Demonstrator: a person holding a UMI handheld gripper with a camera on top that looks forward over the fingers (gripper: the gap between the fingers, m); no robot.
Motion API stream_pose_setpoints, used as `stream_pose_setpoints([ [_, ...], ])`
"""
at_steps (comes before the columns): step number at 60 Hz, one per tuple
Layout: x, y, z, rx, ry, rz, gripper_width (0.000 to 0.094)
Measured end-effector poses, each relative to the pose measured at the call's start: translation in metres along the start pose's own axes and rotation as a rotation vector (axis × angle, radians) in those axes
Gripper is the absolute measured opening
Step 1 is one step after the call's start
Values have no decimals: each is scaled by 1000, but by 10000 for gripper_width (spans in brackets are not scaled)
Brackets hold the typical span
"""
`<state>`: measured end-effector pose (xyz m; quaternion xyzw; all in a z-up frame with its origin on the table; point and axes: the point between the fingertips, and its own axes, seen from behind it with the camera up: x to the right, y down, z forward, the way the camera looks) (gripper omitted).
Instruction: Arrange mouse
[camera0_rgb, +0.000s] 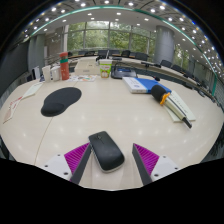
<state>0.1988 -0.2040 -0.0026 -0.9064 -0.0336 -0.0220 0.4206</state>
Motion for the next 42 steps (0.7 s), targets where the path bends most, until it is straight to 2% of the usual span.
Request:
stream_pose_setpoints([
  [13, 4, -9, 26, -10, -23, 14, 824],
  [20, -2, -11, 32, -3, -57, 14, 647],
  [24, -7, -13, 34, 2, -72, -2, 479],
  [28, -7, -13, 34, 0, -56, -10, 466],
  [42, -7, -15, 36, -37, -24, 5, 336],
])
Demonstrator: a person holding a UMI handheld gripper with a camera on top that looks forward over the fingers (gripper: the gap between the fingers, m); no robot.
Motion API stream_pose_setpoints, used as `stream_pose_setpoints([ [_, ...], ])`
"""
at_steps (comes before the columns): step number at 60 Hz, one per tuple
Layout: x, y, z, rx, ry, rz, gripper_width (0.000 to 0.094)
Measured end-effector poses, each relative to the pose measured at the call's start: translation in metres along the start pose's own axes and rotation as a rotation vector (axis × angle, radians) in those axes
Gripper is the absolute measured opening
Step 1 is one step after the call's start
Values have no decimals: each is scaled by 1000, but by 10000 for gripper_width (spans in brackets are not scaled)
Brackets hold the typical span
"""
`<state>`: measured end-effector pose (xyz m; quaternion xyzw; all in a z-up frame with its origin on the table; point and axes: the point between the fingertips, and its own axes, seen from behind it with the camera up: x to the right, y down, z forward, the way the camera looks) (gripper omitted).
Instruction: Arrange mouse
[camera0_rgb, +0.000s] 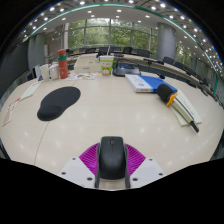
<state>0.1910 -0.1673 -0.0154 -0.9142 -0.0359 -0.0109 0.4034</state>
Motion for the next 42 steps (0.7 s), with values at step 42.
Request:
stream_pose_setpoints([
  [42, -169, -233, 44, 180, 8, 4, 318],
])
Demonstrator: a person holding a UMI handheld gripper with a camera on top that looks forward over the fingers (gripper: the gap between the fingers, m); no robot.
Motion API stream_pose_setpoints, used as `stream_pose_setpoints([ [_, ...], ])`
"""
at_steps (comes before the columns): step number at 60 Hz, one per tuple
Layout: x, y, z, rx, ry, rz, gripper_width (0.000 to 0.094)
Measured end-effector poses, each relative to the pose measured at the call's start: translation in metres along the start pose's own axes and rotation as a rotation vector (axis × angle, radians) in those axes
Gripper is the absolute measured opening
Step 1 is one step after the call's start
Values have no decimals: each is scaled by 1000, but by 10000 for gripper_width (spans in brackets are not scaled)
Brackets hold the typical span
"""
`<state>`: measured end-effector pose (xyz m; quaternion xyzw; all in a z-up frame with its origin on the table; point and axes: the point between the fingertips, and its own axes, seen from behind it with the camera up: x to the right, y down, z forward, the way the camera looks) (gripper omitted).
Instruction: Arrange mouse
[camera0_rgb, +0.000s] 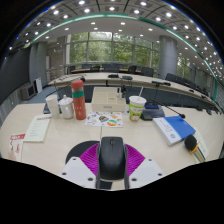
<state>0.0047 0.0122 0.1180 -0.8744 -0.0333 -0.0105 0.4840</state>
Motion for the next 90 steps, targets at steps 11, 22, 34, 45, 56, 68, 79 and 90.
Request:
stream_pose_setpoints([
  [11, -71, 42, 70, -106, -69, -20, 320],
  [22, -84, 79, 101, -176, -57, -41, 426],
  [34, -73, 69, 78, -197, -24, 17, 820],
  [45, -60, 29, 3, -144, 35, -17, 843],
  [56, -61, 8, -97, -107, 54, -6, 852],
  [68, -58, 21, -200, -78, 65, 24, 852],
  [79, -60, 50, -275, -56, 39, -7, 852],
  [90, -64, 71, -328, -52, 17, -19, 853],
])
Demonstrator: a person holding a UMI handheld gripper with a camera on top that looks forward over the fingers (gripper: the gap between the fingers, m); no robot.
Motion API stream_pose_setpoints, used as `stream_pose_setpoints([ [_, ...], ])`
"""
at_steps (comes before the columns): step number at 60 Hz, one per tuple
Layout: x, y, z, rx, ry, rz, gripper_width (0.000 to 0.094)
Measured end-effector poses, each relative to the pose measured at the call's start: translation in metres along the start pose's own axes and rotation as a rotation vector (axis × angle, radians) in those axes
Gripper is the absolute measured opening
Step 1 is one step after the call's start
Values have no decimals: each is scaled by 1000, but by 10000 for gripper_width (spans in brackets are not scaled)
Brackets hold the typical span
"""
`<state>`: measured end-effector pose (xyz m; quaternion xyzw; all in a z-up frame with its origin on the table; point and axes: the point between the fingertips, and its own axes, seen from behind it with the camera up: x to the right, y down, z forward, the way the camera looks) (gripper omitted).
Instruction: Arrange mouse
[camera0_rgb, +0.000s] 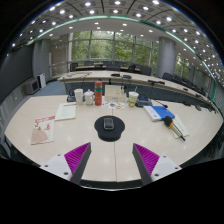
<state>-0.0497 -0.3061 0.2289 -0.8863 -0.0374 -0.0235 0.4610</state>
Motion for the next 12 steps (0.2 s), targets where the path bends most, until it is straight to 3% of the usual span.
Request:
stream_pose_setpoints([
  [12, -2, 1, -25, 30, -21, 21, 852],
])
